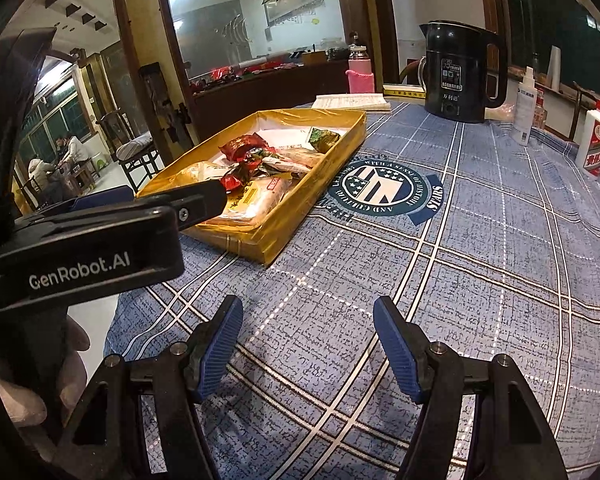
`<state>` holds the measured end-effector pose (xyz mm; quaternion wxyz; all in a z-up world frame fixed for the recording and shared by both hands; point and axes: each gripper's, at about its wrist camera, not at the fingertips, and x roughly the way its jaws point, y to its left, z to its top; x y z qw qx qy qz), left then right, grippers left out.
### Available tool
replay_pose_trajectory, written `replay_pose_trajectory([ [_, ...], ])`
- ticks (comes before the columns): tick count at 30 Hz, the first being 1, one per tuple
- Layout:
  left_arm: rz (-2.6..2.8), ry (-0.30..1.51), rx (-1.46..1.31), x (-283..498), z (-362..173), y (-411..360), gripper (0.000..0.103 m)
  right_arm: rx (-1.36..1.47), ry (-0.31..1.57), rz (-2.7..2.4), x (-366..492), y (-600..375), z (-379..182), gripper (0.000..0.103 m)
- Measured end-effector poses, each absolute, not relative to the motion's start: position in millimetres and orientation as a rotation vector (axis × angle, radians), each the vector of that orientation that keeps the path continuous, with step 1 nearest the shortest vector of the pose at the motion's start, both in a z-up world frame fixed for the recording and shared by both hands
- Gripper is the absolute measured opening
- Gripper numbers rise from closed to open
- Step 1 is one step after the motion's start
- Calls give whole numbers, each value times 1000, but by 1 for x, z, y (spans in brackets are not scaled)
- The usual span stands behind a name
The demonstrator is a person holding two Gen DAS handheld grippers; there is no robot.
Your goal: Organize snacks
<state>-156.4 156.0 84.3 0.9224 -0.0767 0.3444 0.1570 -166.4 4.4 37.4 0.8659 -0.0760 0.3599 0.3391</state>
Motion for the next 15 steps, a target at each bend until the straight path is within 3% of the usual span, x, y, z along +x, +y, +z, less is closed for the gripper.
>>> replay_pose_trajectory([
  [7, 413, 611, -106, -169, 96, 153, 103, -153, 745, 717, -169, 3, 39, 70],
  [15, 665, 271, 91, -222, 131, 118, 103, -147, 685, 738, -183, -2, 52, 70],
])
